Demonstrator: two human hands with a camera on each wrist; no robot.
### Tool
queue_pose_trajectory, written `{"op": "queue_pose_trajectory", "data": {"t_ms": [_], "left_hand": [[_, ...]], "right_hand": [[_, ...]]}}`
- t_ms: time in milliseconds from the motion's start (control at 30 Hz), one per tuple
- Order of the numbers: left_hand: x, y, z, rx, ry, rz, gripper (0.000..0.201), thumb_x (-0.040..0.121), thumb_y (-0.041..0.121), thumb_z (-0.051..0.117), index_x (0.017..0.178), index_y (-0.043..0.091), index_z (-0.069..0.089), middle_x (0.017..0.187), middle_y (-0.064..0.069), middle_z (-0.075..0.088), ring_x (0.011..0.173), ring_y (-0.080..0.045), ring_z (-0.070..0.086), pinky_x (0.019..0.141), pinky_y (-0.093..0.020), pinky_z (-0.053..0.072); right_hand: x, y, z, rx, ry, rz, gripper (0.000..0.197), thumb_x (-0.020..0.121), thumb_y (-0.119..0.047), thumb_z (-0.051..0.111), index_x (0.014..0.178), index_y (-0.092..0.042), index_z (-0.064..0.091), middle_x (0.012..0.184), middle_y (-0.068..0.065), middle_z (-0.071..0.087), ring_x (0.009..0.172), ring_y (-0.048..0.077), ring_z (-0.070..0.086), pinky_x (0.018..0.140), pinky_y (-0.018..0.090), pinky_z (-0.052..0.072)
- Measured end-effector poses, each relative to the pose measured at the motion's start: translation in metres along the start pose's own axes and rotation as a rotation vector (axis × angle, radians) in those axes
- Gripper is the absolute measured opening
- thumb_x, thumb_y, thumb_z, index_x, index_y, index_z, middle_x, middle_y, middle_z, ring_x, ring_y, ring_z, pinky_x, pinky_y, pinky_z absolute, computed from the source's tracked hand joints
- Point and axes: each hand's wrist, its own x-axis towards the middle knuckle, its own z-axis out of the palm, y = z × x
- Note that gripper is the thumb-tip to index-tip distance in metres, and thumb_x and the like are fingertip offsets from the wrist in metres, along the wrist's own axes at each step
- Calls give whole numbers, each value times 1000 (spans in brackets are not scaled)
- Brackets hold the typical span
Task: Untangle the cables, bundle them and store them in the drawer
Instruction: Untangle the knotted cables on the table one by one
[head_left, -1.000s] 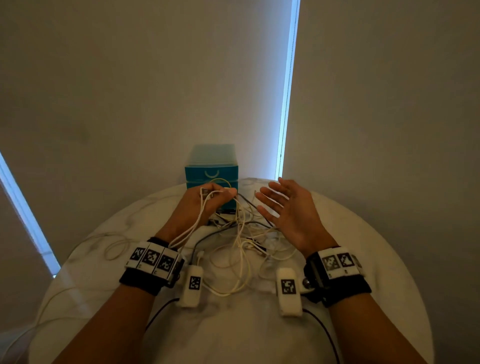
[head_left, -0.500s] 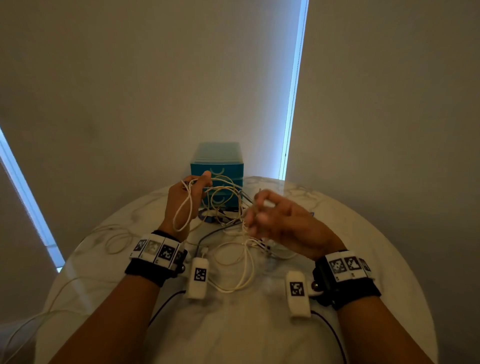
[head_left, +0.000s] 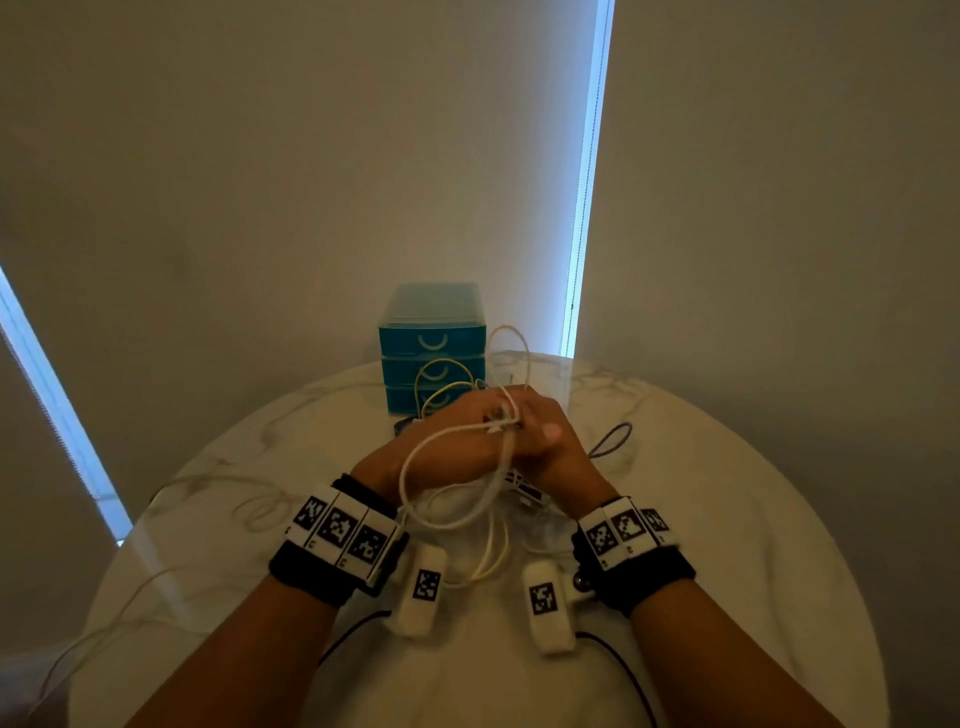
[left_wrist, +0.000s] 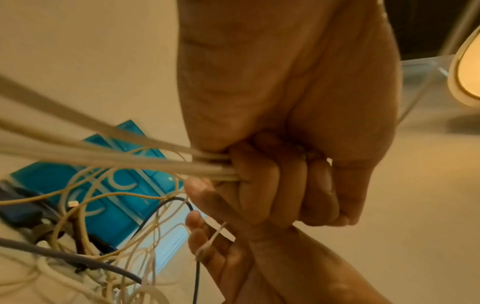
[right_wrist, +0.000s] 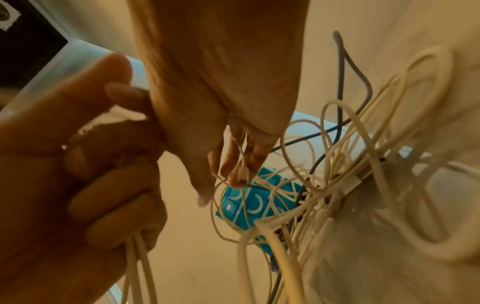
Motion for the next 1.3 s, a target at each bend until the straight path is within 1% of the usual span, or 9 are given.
{"op": "queue_pose_trajectory", "data": {"t_ms": [167, 267, 333, 533, 667, 867, 1100, 1200, 1300], "left_hand": [[-2, -5, -5, 90, -37, 17, 23, 97, 27, 79, 120, 22, 75, 135, 11, 69, 119, -11, 70, 109, -44, 55], [-3, -15, -24, 29, 31, 0, 38, 97, 12, 78, 134, 19, 69, 99, 20, 76, 73, -1, 69, 75, -20, 58], [-4, -24, -35, 27, 157, -83, 35, 97, 17, 79, 130, 29, 73, 65, 8, 62, 54, -7, 53, 58, -18, 44], [1, -44, -31, -6, 375, -217, 25, 102, 35, 72, 125, 44, 67, 75, 9, 78, 63, 4, 68, 48, -7, 43], [4, -55, -36, -90, 561, -258, 37, 102, 55, 64, 109, 21, 76, 70, -4, 67, 50, -6, 53, 44, -18, 37], [3, -58, -42, -139, 734, -260, 32, 99, 46, 73, 86, 16, 76, 55, 15, 58, 44, 1, 47, 47, -19, 36], [-6, -20, -20, 25, 216, -69, 34, 105, 54, 55, 122, 38, 79, 81, 4, 72, 82, -9, 71, 72, -15, 55], [-3, -23, -13, 79, 94, -59, 31, 95, 57, 71, 110, 33, 83, 95, -3, 81, 90, -24, 77, 86, -28, 61], [-2, -22, -14, 89, 165, 22, 26, 101, 45, 70, 102, 23, 83, 77, -11, 74, 68, -13, 69, 73, -21, 54]], "right_hand": [[3, 7, -12, -2, 243, -2, 30, 96, -38, 77, 113, -13, 81, 104, 1, 83, 96, 12, 79, 92, 45, 65], [6, 9, -19, 211, 401, 116, 18, 100, -27, 76, 114, -17, 82, 103, 1, 83, 100, 19, 80, 95, 45, 64], [6, 5, -23, 446, 431, 121, 25, 107, -20, 65, 122, -3, 76, 109, 14, 82, 106, 29, 79, 94, 38, 65], [1, -17, -27, 847, 214, 203, 26, 112, -16, 49, 124, -5, 69, 113, 16, 81, 105, 22, 79, 82, 23, 64], [2, -34, -47, 1187, 219, 209, 22, 105, -13, 54, 120, -8, 69, 106, 6, 81, 96, 12, 80, 66, 18, 61], [-2, -29, -54, 1207, 256, 254, 30, 110, -8, 51, 135, 0, 65, 129, 17, 76, 112, 18, 78, 92, 24, 63], [4, -23, -44, 1033, 165, 274, 36, 112, -18, 53, 144, -4, 60, 135, 17, 73, 127, 25, 70, 120, 45, 46], [5, -21, -38, 969, 194, 236, 31, 111, -10, 50, 138, 0, 60, 129, 22, 74, 115, 24, 76, 109, 42, 54], [5, -18, -38, 920, 228, 195, 25, 109, -1, 51, 128, -1, 66, 121, 21, 76, 103, 22, 79, 90, 29, 65]]}}
